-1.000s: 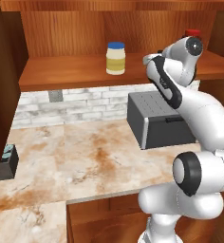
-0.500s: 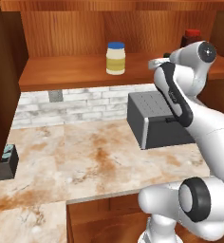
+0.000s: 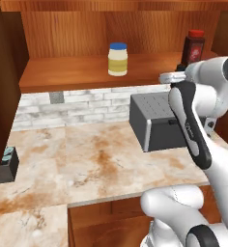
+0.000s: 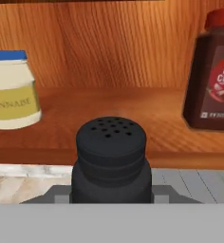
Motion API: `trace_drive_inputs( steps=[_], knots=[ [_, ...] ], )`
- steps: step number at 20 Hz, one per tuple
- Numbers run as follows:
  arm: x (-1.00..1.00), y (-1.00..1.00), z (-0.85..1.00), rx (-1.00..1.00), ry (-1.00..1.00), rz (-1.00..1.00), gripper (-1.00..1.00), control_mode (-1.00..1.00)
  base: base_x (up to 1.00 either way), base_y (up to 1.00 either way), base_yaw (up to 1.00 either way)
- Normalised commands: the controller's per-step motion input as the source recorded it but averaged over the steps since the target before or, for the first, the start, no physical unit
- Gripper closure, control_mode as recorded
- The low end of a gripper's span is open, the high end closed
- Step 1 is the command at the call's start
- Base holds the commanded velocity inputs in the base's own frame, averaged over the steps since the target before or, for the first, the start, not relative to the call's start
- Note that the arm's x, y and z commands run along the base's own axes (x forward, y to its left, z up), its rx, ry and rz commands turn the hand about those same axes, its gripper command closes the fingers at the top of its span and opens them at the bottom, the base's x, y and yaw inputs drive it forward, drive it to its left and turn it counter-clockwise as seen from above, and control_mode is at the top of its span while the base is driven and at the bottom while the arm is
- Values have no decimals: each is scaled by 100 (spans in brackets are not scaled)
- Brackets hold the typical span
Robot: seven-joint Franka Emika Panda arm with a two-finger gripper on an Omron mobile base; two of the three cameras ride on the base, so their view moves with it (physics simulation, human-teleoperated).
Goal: Collect the paprika, mayonnaise, and shaker from the cabinet and place them next to the stove.
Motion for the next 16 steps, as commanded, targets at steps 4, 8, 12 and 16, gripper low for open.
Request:
trace_drive_inputs(
  steps=[4,8,12,16],
  knots=[
    [-100,0,-11,0,-1,0,100,-100,0,0,0],
    [-95,6,-26,0,1,0,100,-100,0,0,0],
    [-58,40,-40,-2,10,0,100,-100,0,0,0],
    [0,0,0,0,0,0,100,100,-73,-6,0]
  ],
)
